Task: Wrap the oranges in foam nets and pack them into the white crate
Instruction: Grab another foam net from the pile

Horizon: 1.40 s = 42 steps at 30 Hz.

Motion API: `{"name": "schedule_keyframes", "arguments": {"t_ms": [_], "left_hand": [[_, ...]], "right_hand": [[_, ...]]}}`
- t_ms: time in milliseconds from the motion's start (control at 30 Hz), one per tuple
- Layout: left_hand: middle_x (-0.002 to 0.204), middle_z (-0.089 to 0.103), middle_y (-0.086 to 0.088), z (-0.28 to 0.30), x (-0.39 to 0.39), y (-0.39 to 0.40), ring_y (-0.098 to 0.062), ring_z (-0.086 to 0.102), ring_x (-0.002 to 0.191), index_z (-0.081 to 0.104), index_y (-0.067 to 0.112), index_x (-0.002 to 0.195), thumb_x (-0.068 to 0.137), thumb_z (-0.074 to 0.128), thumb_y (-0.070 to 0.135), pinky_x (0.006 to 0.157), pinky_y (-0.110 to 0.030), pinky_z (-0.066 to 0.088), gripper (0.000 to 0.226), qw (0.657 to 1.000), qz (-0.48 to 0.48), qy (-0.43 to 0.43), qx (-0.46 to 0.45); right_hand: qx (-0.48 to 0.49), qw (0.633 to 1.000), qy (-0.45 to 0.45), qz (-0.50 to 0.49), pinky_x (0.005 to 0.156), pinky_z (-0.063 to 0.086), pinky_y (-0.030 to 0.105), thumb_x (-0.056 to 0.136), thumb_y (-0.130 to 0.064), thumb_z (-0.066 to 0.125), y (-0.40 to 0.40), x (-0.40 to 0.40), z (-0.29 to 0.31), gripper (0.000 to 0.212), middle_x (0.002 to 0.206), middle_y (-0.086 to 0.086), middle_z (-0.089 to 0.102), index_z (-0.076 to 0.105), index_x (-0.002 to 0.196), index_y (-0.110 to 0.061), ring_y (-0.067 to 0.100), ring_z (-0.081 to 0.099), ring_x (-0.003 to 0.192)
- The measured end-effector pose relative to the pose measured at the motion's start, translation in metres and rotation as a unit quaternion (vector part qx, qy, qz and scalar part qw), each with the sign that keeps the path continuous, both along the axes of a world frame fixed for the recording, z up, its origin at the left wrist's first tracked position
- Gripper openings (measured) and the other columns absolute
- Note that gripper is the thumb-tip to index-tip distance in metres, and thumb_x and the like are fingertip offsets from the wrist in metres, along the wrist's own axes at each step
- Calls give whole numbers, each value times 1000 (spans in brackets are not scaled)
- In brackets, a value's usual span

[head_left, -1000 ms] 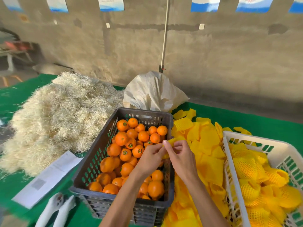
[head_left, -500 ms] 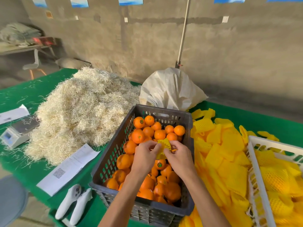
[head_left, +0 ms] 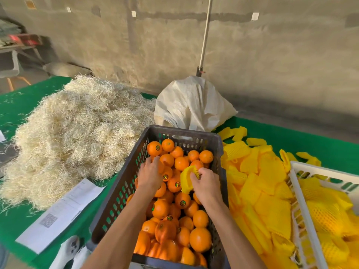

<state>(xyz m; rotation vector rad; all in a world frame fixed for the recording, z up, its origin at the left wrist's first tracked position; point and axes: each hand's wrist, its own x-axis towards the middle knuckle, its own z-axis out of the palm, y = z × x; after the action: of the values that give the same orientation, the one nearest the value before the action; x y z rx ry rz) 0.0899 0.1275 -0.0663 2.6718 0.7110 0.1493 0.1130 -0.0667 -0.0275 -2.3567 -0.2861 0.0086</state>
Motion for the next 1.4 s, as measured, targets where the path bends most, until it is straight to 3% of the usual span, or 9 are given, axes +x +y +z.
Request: {"name": "schedule_keyframes", "arguments": {"t_ms": [133, 233, 333, 433, 800, 1000, 1133, 1300, 1400], "left_hand": [[118, 65, -1, 27, -18, -19, -26, 65, 110, 55, 11, 132, 80, 85, 41, 91, -44, 56, 67, 969, 62, -148, -186], [101, 77, 0, 57, -44, -43, -15, 76, 90, 74, 13, 111, 64, 89, 64, 86, -43, 61, 70, 873, 44, -188, -449], [125, 74, -1, 74, -67, -69, -18, 69, 120, 72, 27, 125, 63, 90, 68, 106, -47, 52, 76, 721, -21, -125, -682], [135, 70, -1, 79, -78, -89, -22, 64, 128, 61, 32, 137, 65, 86, 70, 113, -48, 44, 85, 678, -56, -74, -729], [122, 76, -8, 68, -93, -98, -24, 73, 113, 66, 27, 128, 69, 88, 62, 93, -41, 59, 72, 719, -17, -95, -688], [86, 77, -4, 67, -87, -128, -26, 72, 81, 76, 16, 97, 77, 86, 49, 70, -52, 61, 39, 924, -11, -182, -337], [111, 66, -7, 70, -81, -143, -31, 58, 107, 65, 24, 122, 84, 77, 53, 82, -43, 57, 49, 956, -56, -159, -239], [100, 55, -8, 81, -68, -143, -21, 52, 81, 40, 10, 113, 78, 83, 56, 54, -27, 38, 72, 957, 21, -162, -238], [109, 55, -9, 81, -64, -146, -31, 58, 93, 35, 14, 123, 79, 82, 55, 66, -35, 44, 76, 961, 35, -153, -227]], "right_hand": [[-20, 1000, -20, -7, 43, 28, 13, 99, -29, 63, -4, -2, 4, 32, 65, -9, 48, 49, 71, -21, 4, 48, 56], [9, 999, -39, 2, 42, 36, 12, 98, -24, 65, -9, -8, 8, 32, 64, -9, 53, 54, 68, -23, 4, 51, 55], [20, 999, -39, 4, 48, 29, 9, 95, -24, 68, -13, -17, 11, 13, 75, -9, 65, 71, 82, -21, 6, 54, 62], [48, 999, -20, 5, 48, 32, 16, 89, -22, 71, -20, -25, 13, 13, 63, -12, 57, 71, 77, -18, 4, 53, 57], [218, 962, 96, 137, 52, 51, 23, 102, -29, 60, -73, -28, 29, 25, 66, -11, 69, 74, 81, -27, 5, 64, 58], [126, 983, -71, 110, 59, 46, 19, 102, -37, 58, -81, -40, 35, 22, 73, -10, 63, 71, 98, -20, 5, 63, 68], [109, 972, -178, 111, 69, 49, 22, 103, -31, 57, -81, -49, 37, 21, 90, -7, 62, 71, 96, -17, 7, 59, 83], [159, 961, -184, 128, 74, 47, 8, 101, -27, 62, -96, -54, 34, 16, 96, -14, 65, 74, 110, -20, 0, 61, 95], [168, 963, -172, 118, 72, 46, 9, 98, -26, 66, -99, -56, 36, 18, 97, -16, 64, 74, 113, -19, 0, 61, 92]]}}
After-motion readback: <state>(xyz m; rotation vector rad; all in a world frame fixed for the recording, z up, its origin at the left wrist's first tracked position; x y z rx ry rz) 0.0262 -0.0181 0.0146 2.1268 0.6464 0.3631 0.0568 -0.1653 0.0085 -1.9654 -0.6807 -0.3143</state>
